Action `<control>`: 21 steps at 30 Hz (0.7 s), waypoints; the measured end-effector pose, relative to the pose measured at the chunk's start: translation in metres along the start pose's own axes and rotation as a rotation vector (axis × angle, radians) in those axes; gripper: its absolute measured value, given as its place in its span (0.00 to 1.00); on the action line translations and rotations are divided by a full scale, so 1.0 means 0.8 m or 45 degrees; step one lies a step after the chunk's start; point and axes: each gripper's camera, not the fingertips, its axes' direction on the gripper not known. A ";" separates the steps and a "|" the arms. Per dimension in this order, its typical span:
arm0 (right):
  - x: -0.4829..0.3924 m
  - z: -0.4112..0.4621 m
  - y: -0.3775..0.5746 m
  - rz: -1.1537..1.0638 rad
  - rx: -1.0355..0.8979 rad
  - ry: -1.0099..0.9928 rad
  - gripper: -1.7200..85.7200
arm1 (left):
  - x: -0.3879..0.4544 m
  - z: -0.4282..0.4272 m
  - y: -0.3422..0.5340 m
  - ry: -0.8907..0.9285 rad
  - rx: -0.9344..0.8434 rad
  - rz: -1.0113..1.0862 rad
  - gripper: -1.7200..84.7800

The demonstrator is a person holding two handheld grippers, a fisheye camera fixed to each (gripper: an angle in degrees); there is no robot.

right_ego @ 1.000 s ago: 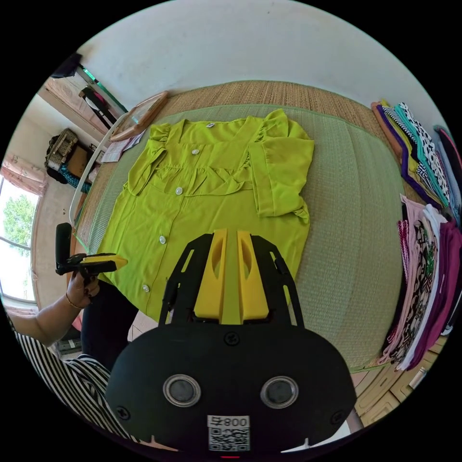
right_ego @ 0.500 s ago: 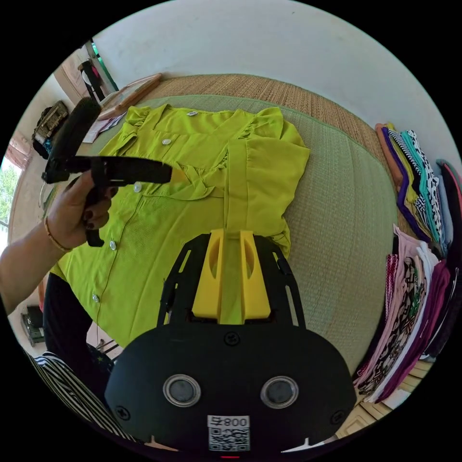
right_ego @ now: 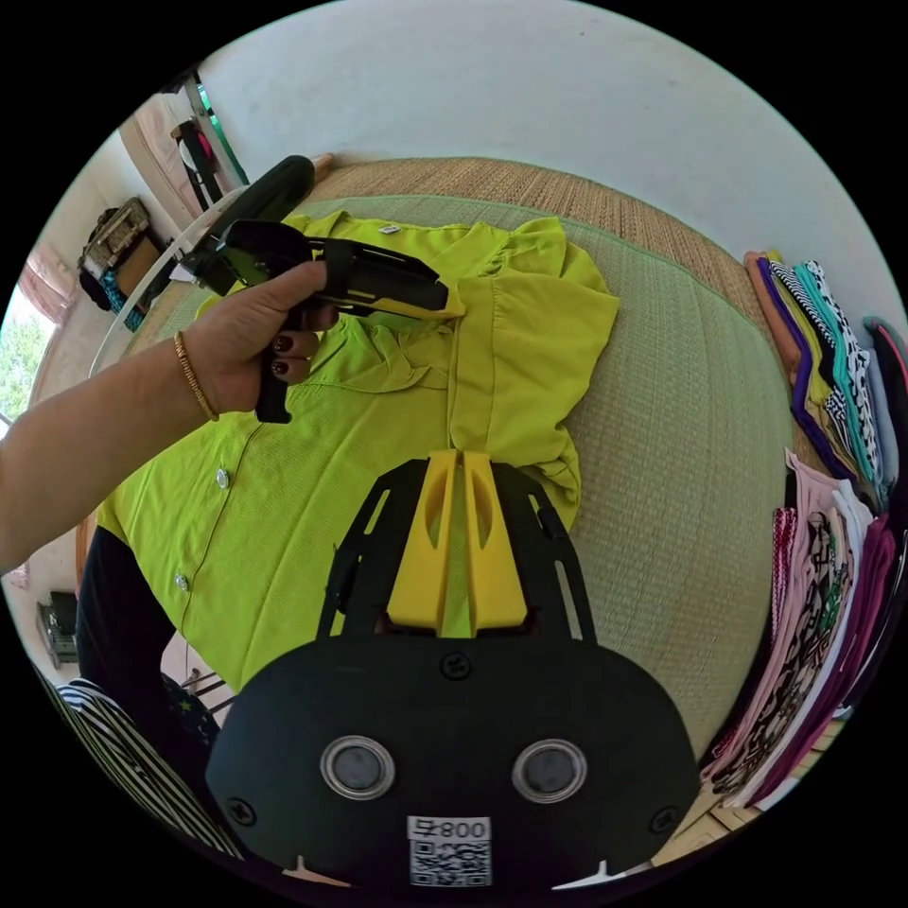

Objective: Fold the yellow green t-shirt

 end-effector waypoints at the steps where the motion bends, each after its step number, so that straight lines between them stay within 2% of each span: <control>1: 0.004 -0.006 0.003 0.005 0.004 -0.008 0.04 | 0.000 0.002 -0.001 0.008 0.006 0.006 0.03; 12: 0.027 -0.078 0.032 0.024 0.113 -0.188 0.03 | -0.003 0.010 0.000 0.017 0.067 0.041 0.02; 21: 0.057 -0.060 0.035 0.068 0.020 -0.305 0.04 | -0.018 0.033 0.013 -0.053 0.052 0.006 0.03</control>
